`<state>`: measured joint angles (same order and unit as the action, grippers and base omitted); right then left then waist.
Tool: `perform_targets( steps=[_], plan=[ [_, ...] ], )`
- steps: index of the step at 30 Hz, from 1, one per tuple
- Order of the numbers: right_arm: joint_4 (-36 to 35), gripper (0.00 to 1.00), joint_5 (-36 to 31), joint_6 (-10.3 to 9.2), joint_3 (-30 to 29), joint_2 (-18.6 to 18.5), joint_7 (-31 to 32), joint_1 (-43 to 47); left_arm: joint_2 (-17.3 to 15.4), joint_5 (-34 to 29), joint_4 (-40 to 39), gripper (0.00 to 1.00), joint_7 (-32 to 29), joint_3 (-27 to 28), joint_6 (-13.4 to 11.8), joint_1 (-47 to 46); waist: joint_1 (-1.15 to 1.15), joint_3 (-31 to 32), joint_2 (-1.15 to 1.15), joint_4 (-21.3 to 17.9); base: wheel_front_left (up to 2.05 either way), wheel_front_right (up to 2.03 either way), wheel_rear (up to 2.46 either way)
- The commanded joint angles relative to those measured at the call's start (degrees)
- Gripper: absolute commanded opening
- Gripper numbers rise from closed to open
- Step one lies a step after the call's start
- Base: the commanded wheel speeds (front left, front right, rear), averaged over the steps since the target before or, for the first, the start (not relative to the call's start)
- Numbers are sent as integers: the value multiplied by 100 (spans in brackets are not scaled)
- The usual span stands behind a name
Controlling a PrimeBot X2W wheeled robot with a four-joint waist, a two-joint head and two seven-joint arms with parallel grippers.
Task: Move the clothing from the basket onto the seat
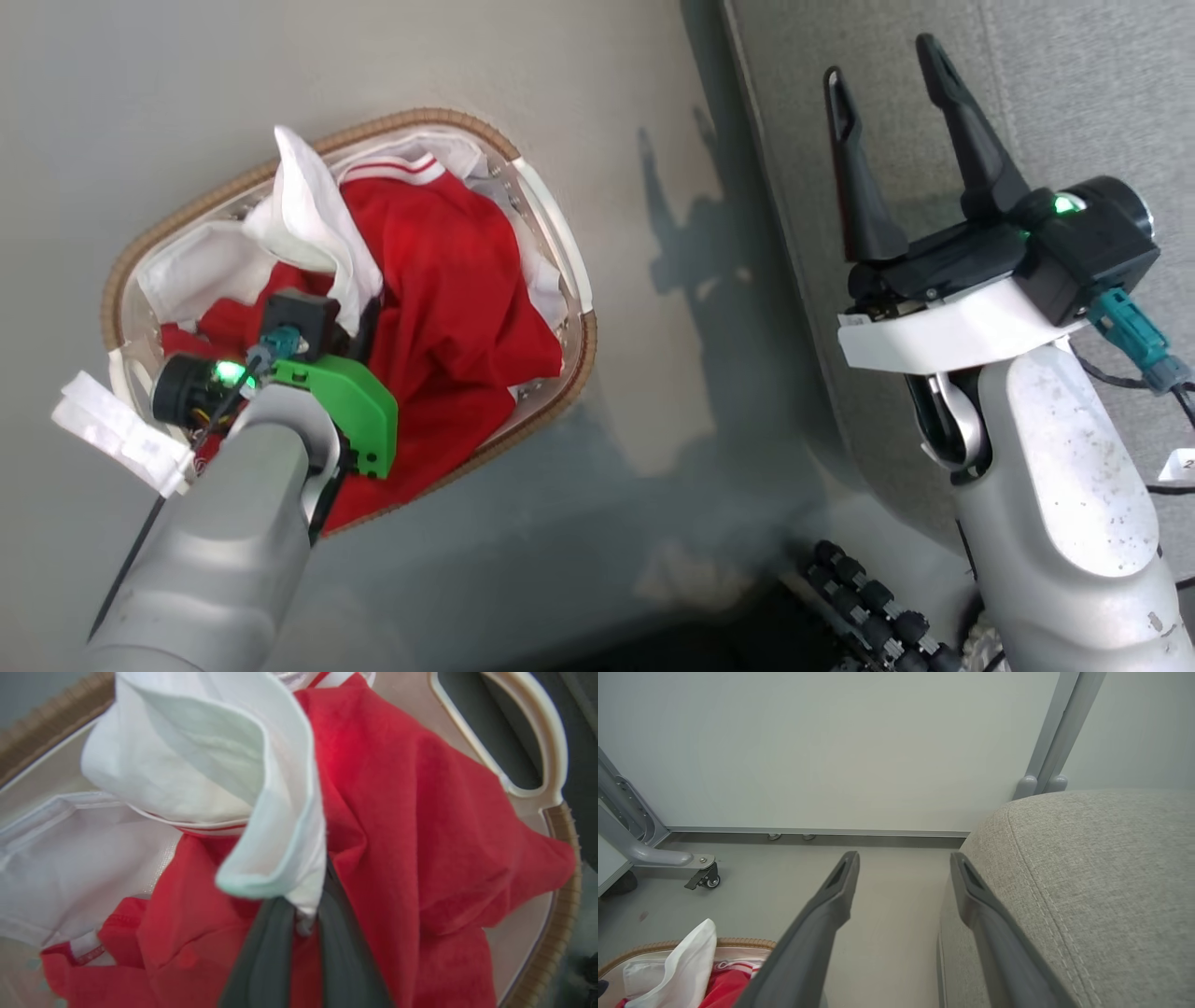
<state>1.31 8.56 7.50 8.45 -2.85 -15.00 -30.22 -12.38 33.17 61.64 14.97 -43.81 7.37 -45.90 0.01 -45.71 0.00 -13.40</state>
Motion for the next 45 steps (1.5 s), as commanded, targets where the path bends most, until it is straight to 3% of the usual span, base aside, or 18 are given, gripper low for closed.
perform_targets(
  steps=[1,11,17,31,45],
  plan=[
    [60,100,-14,-2,3,-16,-28,115,-34,138,-19,0,21,-52,19,155,-1,409,0,29,0,0,0],
    [432,100,-107,-2,-56,-18,-28,595,16,445,-582,0,19,155,19,928,-1,1632,0,311,0,0,0],
    [648,100,-62,-2,-110,-19,-28,951,162,43,-1002,0,20,657,-82,1489,-1,2311,0,502,0,0,0],
    [1041,100,-95,-2,-106,-18,-28,1770,547,-810,-2264,0,21,1812,-28,2423,-1,3575,0,773,0,0,0],
    [1247,100,-93,-2,-27,-18,-28,2400,837,-1190,-3740,0,22,2381,19,2315,-1,4270,0,979,0,0,0]
  ],
)
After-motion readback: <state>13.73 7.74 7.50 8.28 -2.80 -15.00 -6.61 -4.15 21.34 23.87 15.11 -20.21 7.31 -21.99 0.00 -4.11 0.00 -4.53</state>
